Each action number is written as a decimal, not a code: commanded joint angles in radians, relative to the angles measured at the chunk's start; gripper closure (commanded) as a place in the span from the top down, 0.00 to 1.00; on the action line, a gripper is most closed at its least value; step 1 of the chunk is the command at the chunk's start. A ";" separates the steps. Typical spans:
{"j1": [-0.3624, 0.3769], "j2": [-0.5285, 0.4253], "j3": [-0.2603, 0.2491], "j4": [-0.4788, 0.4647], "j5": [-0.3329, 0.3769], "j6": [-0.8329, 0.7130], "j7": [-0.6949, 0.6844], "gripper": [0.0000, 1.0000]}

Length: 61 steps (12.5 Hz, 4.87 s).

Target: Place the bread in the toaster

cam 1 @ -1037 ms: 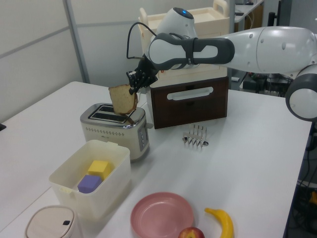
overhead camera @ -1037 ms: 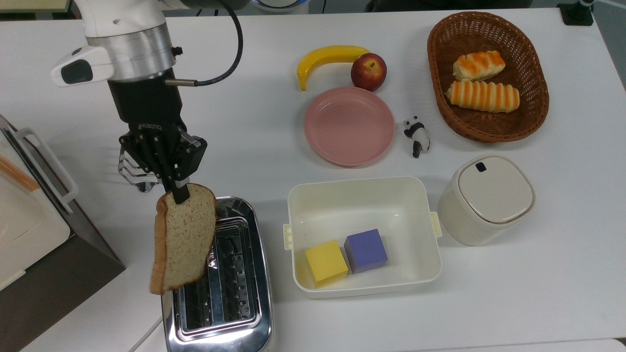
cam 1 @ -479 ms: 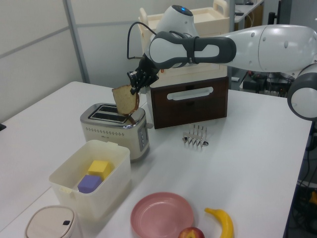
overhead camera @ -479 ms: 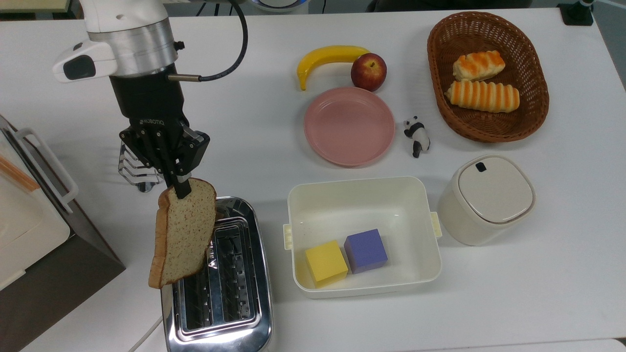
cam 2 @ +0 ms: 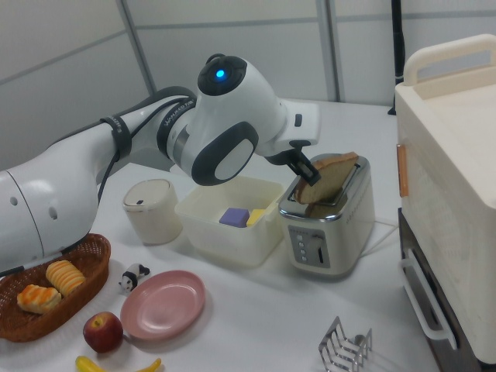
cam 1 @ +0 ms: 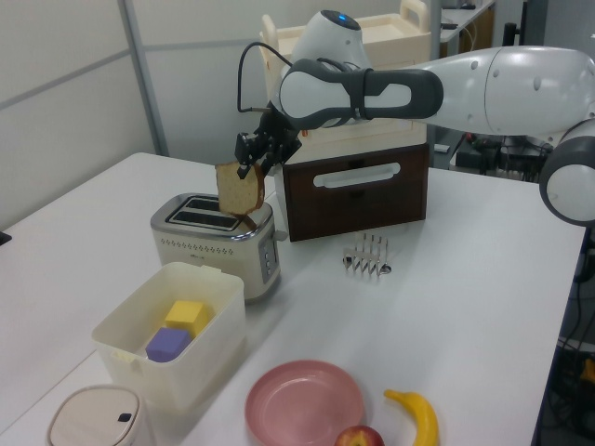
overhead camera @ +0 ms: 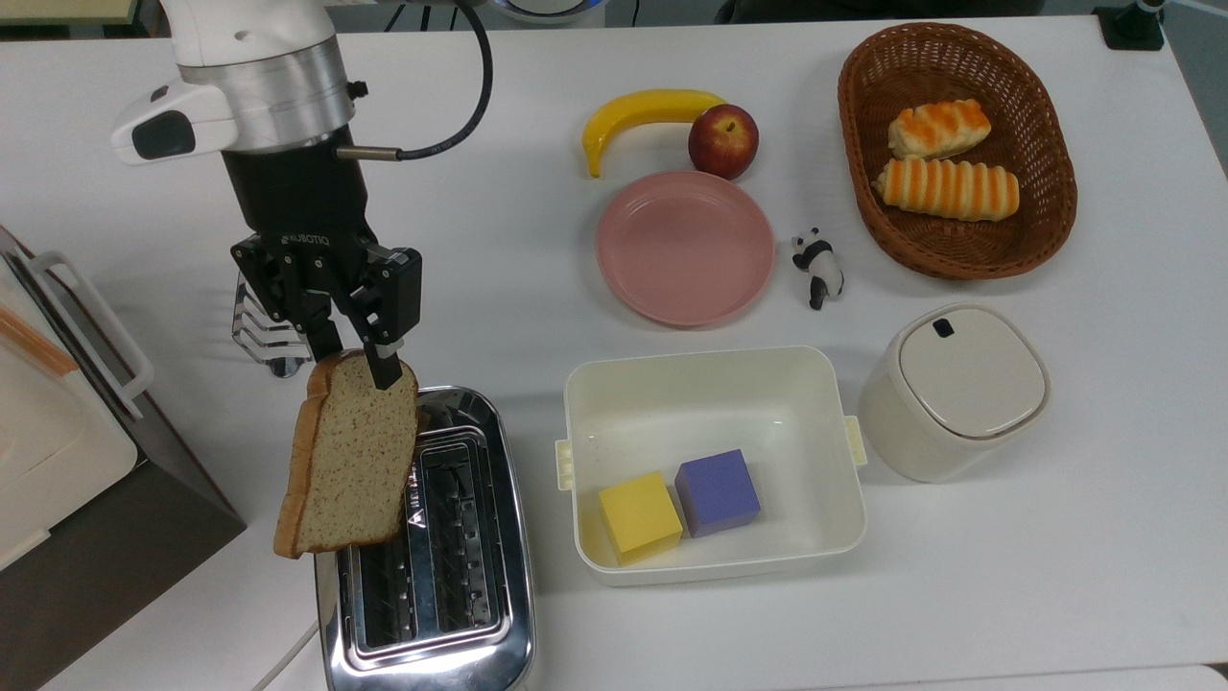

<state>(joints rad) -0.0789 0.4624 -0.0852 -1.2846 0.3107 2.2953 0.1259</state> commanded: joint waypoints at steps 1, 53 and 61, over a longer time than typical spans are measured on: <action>0.007 -0.033 -0.004 -0.024 -0.007 -0.022 -0.003 0.51; -0.009 0.001 0.004 -0.137 -0.238 -0.504 -0.460 1.00; -0.012 0.077 0.004 -0.140 -0.274 -0.494 -0.517 1.00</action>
<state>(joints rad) -0.0965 0.5347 -0.0768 -1.4064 0.0615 1.7990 -0.3523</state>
